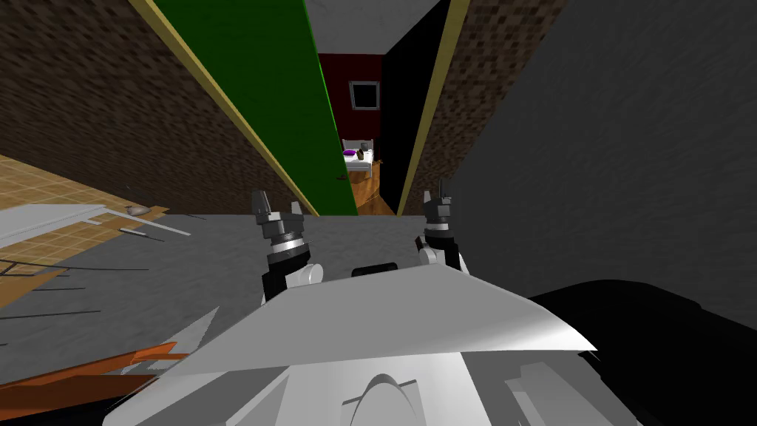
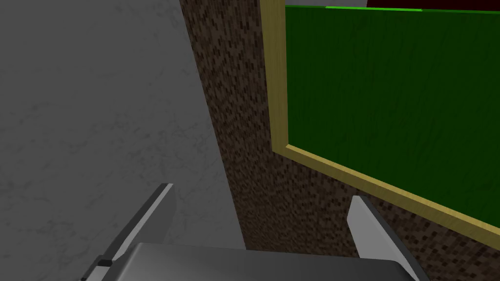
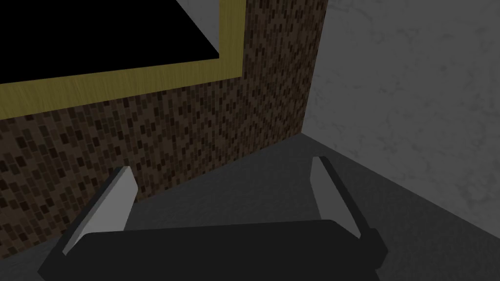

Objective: Push the door open

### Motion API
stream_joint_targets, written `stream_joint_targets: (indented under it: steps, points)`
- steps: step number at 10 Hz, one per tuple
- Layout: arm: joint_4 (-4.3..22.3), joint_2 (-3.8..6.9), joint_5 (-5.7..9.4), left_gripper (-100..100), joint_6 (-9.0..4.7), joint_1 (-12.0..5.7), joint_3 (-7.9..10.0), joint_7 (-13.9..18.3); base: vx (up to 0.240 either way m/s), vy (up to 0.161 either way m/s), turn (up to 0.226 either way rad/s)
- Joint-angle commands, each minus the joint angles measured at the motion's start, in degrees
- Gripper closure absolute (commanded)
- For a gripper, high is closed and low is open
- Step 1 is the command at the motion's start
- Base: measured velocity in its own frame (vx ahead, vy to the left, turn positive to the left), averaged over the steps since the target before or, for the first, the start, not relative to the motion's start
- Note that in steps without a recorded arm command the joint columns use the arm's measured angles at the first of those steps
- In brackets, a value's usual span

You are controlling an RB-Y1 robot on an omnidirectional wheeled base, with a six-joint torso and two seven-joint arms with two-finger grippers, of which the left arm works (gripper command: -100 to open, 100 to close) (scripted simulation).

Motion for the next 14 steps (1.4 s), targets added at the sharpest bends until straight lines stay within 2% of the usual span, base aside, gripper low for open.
stream_joint_targets:
  steps: [1,5,14]
  points:
    - [1.6,0.59,0.05,-100,-0.39,-0.67,0.07,0.1,0.053,0.011,-0.022]
    - [6.5,2.05,0.2,-100,-1.6,-2.72,0.27,0.4,0.103,0.025,-0.025]
    - [16.6,4.31,0.5,-100,-4.07,-6.95,0.69,0.9,0.088,0.024,-0.021]
